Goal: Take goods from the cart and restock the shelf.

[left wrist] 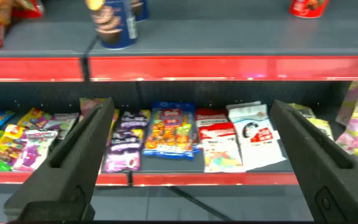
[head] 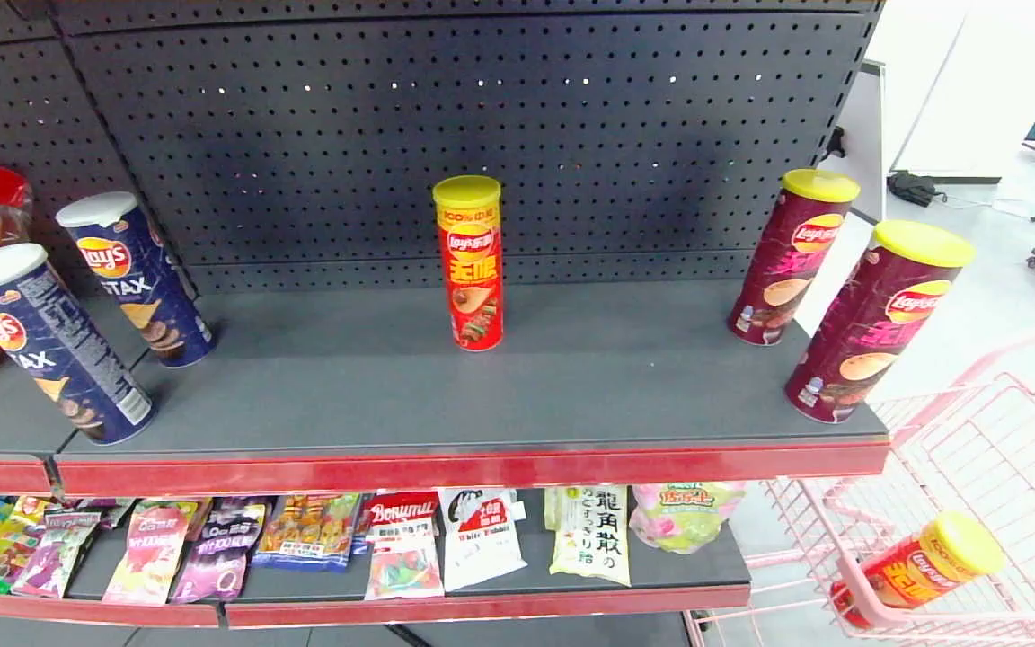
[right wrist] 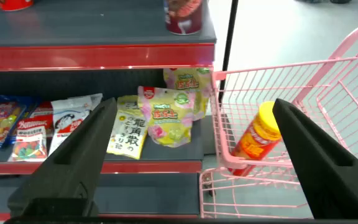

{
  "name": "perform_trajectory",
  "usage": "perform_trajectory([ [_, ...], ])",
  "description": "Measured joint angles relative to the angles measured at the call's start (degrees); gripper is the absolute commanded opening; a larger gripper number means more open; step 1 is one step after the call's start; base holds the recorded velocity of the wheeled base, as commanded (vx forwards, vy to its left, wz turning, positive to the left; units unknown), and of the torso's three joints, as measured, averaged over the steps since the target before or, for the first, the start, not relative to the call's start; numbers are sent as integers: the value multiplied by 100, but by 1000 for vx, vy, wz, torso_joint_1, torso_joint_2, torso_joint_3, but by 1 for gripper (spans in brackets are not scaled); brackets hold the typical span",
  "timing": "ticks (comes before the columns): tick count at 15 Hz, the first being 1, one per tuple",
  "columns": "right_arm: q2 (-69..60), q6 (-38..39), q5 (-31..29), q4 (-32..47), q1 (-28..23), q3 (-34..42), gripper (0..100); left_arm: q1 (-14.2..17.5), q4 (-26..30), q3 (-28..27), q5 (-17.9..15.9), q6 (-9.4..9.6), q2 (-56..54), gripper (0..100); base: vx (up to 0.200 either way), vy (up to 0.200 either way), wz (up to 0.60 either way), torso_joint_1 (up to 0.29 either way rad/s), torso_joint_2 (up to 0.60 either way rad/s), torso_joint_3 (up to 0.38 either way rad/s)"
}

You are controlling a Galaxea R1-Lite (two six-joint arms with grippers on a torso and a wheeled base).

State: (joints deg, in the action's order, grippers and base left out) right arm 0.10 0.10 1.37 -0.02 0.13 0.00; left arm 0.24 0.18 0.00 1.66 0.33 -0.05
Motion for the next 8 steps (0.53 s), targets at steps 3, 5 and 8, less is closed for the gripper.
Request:
perform_trajectory([
  [3, 0, 0, 0, -5, 2, 0, 100, 0, 0, 0, 0, 0, 0, 100, 0, -200, 0, 2, 2, 5],
  [5, 0, 0, 0, -5, 0, 0, 100, 0, 2, 0, 0, -4, 0, 100, 0, -100, 0, -1, -1, 1],
  [8, 0, 4, 0, -5, 7, 0, 100, 5, -5, 0, 0, -9, 0, 100, 0, 0, -200, 1, 1, 2],
])
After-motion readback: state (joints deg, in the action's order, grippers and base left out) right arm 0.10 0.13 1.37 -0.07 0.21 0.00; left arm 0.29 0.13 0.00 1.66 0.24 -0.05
